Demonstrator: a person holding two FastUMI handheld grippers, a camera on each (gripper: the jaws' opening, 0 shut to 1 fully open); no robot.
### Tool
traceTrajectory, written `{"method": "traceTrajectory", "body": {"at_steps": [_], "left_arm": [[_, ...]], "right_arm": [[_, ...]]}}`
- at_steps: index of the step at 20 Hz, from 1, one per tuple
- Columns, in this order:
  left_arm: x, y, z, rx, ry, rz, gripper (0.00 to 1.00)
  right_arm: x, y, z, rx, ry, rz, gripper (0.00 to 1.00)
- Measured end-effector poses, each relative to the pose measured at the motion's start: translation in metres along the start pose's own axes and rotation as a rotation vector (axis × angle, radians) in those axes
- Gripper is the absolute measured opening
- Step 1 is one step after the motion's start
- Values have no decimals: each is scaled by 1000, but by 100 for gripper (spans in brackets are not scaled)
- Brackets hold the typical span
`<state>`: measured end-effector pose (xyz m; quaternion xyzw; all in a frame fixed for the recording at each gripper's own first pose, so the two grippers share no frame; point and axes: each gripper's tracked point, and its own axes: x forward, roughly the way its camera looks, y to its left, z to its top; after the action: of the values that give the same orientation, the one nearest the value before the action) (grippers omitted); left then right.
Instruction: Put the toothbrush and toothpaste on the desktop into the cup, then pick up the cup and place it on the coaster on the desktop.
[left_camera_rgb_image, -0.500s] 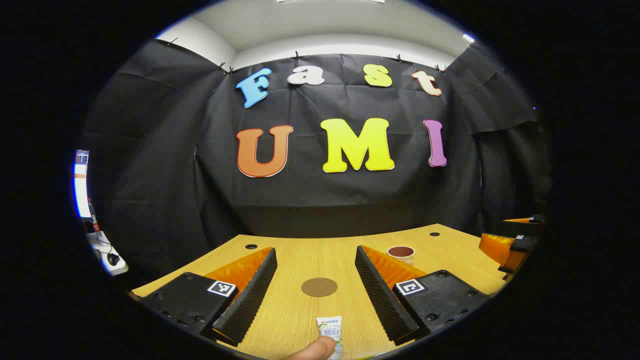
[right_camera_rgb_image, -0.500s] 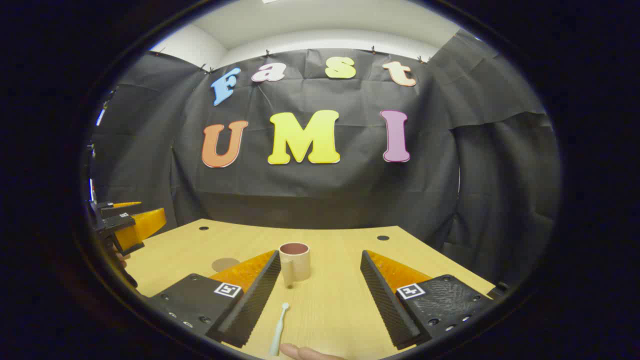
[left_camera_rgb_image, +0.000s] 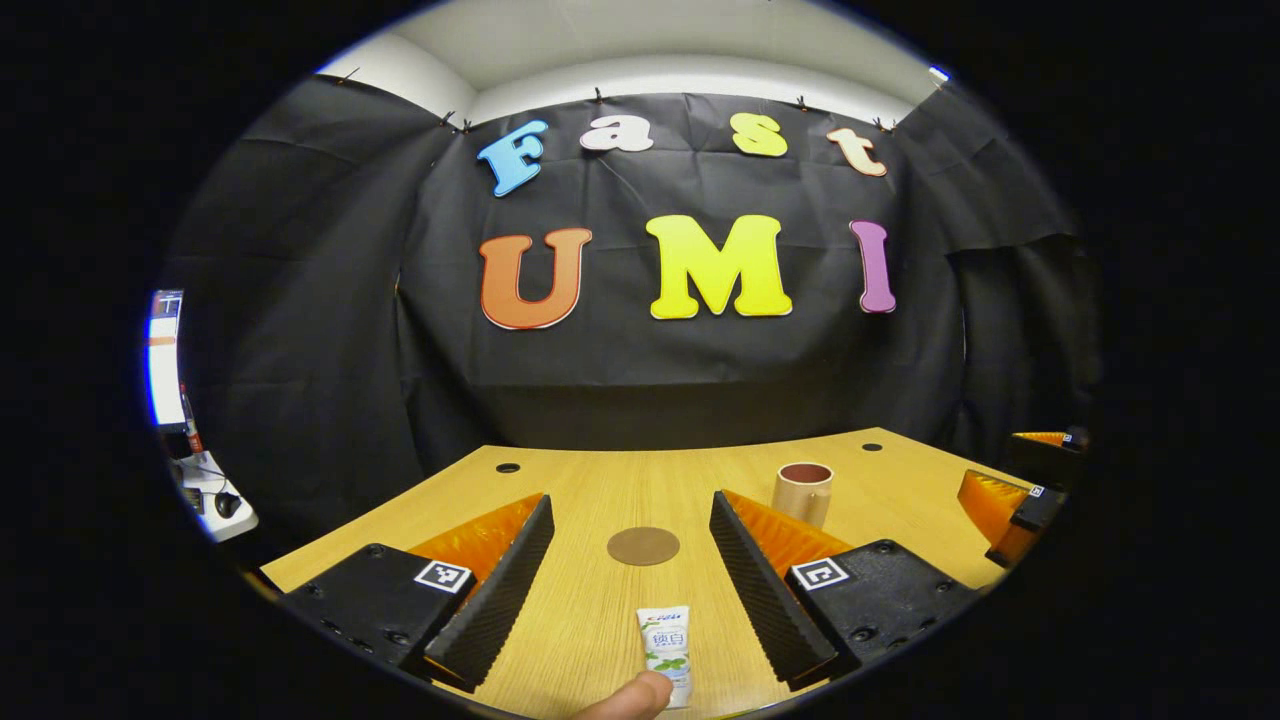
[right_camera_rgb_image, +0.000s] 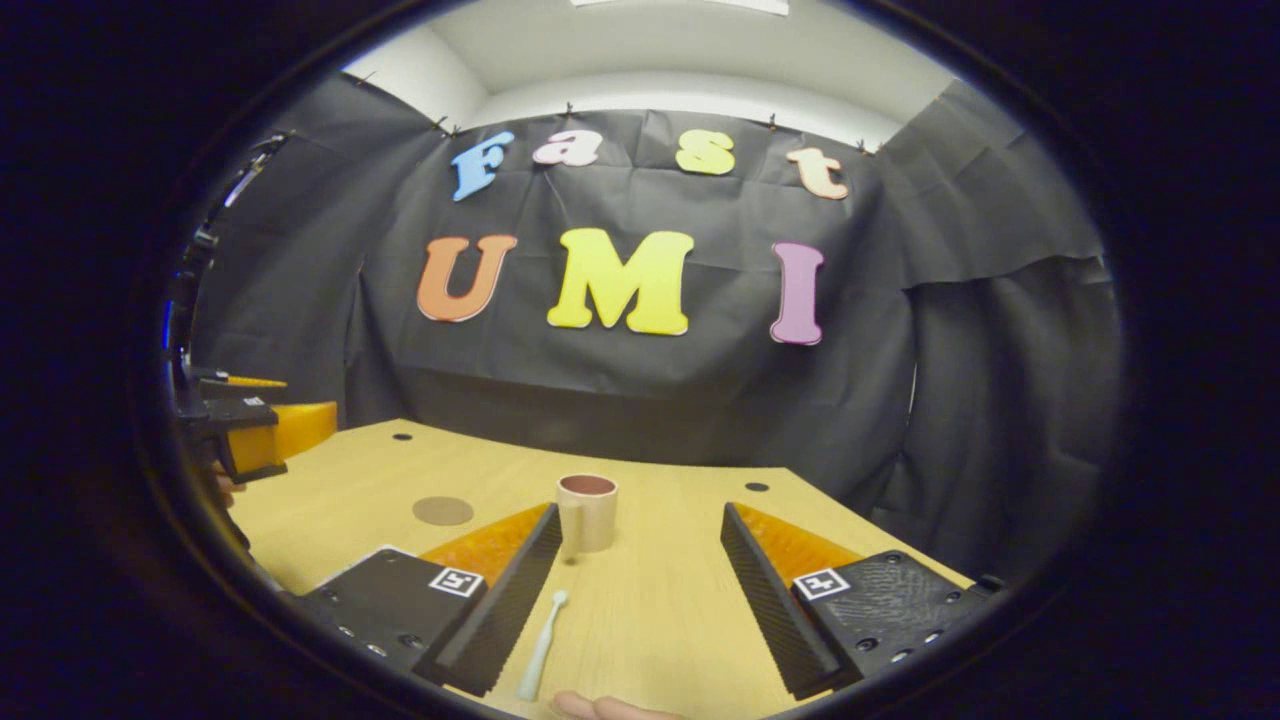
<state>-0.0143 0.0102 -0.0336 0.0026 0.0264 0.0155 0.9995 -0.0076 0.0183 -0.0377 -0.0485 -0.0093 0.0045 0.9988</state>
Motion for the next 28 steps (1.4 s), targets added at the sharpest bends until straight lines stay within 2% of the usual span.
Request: {"method": "traceTrajectory", "body": {"at_steps": [3, 8, 12, 15, 19, 28], "left_arm": [[-1, 10, -3, -9, -1, 20, 100], [1, 23, 5, -39, -23, 42, 100], [2, 23, 7, -27, -25, 48, 100], [2, 13, 8, -58, -27, 16, 100], [1, 14, 12, -35, -37, 26, 100], [-7, 13, 13, -32, -44, 26, 100]], "right_arm": [[5, 10, -15, 49, 74, 39, 96], [8, 2, -2, 99, 76, 34, 95], [9, 1, 4, 92, 70, 30, 96], [8, -3, 8, 86, 57, 22, 96], [6, -4, 7, 75, 60, 14, 96], [8, 8, -20, 90, 128, 28, 96]]}}
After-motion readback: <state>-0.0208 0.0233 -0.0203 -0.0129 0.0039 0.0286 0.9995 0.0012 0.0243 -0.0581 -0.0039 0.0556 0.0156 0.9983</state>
